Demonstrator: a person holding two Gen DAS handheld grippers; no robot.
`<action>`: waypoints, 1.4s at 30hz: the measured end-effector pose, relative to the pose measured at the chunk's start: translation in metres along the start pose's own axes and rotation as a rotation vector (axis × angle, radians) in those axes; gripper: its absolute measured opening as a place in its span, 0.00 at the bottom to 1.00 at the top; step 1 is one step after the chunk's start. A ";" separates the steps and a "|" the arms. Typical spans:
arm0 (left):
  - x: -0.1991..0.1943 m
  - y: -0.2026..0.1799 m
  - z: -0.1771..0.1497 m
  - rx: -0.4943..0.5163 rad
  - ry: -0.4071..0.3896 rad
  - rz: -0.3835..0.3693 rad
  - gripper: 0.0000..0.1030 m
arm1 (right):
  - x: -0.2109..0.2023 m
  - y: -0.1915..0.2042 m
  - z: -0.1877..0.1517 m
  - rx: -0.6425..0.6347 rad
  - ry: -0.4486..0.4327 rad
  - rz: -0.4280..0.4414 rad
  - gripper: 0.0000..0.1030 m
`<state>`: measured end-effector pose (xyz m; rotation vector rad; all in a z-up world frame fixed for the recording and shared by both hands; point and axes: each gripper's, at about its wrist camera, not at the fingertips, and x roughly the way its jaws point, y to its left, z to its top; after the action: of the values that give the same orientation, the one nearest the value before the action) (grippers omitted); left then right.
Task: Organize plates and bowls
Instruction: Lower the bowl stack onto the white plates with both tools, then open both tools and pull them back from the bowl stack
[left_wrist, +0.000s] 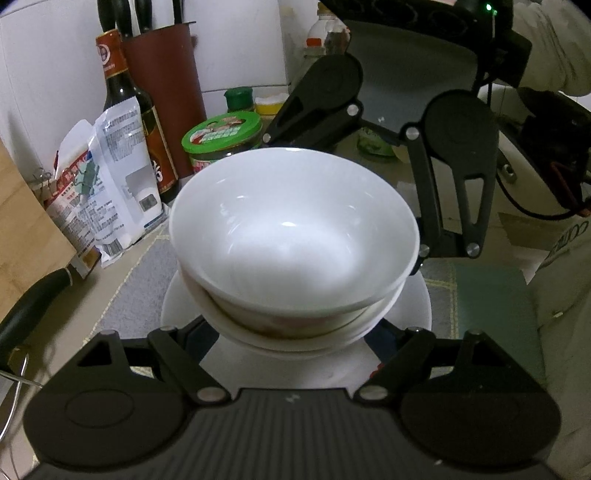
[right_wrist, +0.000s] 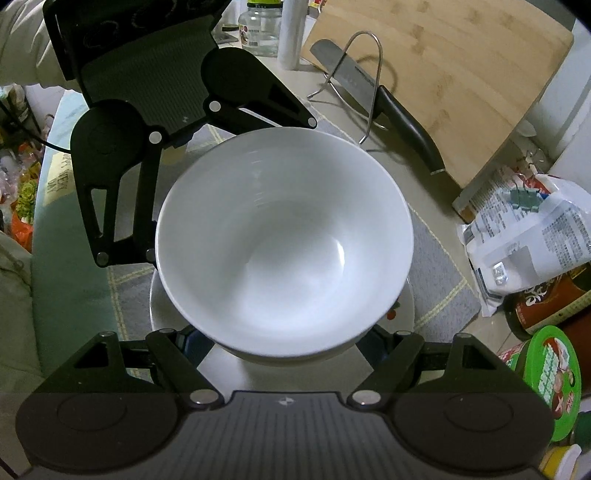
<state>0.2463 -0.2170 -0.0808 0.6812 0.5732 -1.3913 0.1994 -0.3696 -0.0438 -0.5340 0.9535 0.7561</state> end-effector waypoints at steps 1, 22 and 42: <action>0.001 0.000 0.000 0.001 0.003 0.000 0.82 | 0.001 -0.001 0.000 0.001 0.000 0.001 0.82; 0.008 0.007 0.000 -0.014 0.017 0.001 0.83 | 0.008 -0.009 0.001 0.021 0.009 0.021 0.82; -0.044 -0.041 -0.020 -0.154 -0.105 0.357 0.99 | -0.017 0.004 -0.010 0.053 -0.039 -0.066 1.00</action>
<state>0.2015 -0.1747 -0.0669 0.5519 0.4443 -1.0316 0.1851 -0.3796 -0.0338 -0.5010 0.9131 0.6779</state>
